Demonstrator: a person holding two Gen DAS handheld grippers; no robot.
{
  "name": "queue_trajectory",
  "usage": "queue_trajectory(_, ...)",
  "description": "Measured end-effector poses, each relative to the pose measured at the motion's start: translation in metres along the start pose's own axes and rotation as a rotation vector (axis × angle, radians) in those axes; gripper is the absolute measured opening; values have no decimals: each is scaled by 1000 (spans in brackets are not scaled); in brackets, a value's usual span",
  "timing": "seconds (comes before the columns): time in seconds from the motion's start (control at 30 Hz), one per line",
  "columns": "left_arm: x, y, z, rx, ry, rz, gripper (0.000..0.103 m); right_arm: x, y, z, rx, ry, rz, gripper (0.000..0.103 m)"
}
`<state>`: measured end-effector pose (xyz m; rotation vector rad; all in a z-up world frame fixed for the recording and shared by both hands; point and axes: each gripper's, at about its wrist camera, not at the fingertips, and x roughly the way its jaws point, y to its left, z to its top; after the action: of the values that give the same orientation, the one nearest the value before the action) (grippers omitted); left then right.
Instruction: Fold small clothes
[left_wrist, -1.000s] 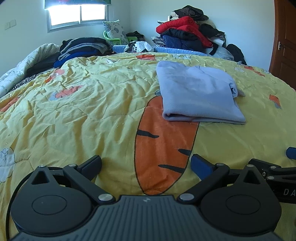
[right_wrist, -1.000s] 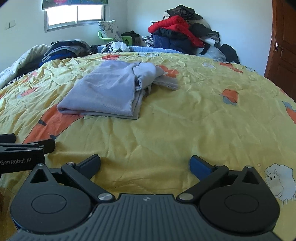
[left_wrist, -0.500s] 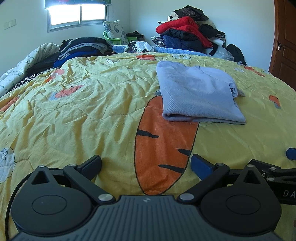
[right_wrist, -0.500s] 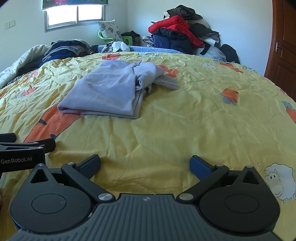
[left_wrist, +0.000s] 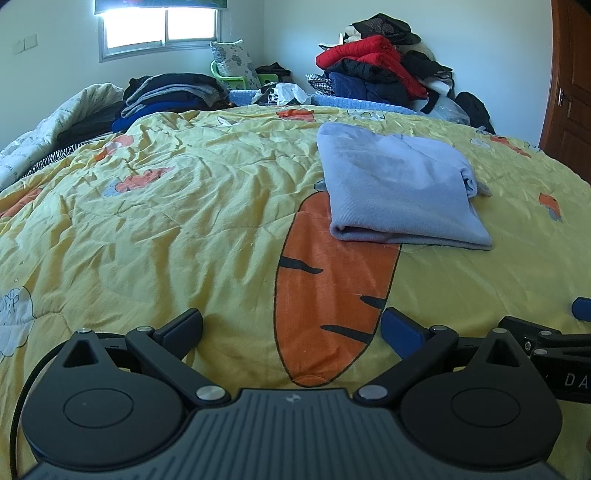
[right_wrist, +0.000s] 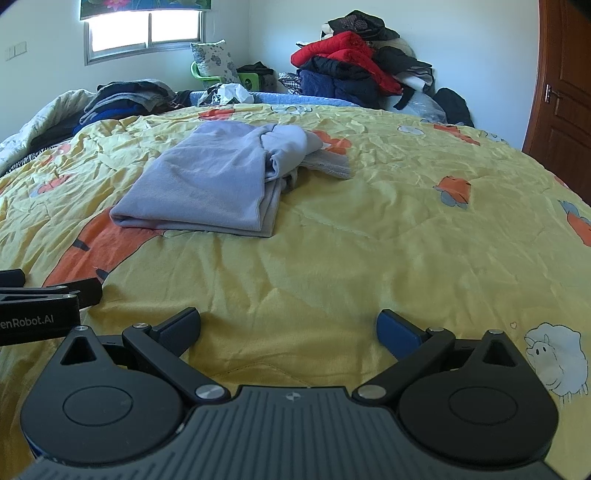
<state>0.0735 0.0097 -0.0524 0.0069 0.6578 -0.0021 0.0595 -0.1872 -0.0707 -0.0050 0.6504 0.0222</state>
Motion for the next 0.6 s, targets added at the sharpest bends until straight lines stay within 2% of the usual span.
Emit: queue_trajectory(0.6, -1, 1, -1, 2, 0, 1, 103, 0, -1, 0, 1, 2, 9, 103)
